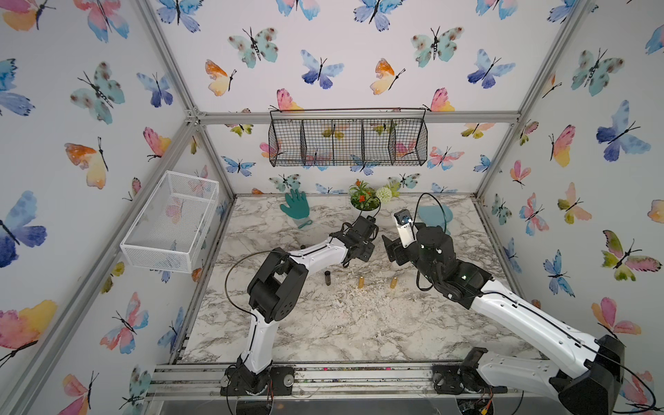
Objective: Open the lipstick cap
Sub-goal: Place the lipstick at the center of the board.
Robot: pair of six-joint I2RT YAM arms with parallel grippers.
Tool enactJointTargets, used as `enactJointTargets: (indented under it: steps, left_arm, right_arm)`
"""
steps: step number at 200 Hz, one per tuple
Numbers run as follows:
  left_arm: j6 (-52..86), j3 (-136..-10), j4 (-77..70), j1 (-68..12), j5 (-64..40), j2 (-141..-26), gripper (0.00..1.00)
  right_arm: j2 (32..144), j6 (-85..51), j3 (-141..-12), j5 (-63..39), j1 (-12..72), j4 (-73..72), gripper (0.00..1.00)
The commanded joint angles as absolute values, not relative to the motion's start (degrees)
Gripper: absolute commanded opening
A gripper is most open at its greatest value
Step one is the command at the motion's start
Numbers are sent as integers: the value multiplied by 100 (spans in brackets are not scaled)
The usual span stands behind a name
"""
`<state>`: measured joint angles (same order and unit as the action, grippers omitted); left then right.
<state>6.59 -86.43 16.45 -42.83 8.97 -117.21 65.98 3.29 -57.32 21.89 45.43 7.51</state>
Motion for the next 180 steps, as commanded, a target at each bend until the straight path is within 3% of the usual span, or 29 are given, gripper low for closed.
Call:
enactJointTargets:
  steps: [1,28,44,139,180]
  left_arm:
    - [694,-8598,1582,-4280,915,-11851,20]
    - [703,-8588,1582,-4280,880,-11867,20]
    - [725,-8574,1582,-4279,855,-11889,21]
    - [914,-9045,2002,-4280,648,-11514,50]
    - [967,-9729,2719,-4277,417,-11214,52]
  right_arm:
    - [6437,426,-5595,2434,4578,472,85]
    - [6308,431,-5495,2498,4583,318,86]
    - [6265,405,-5461,2488,4575,253,99]
    - [6412,148,-5592,2617,4570,445,98]
    - [6125,-20,-5538,2881,4570,315,98]
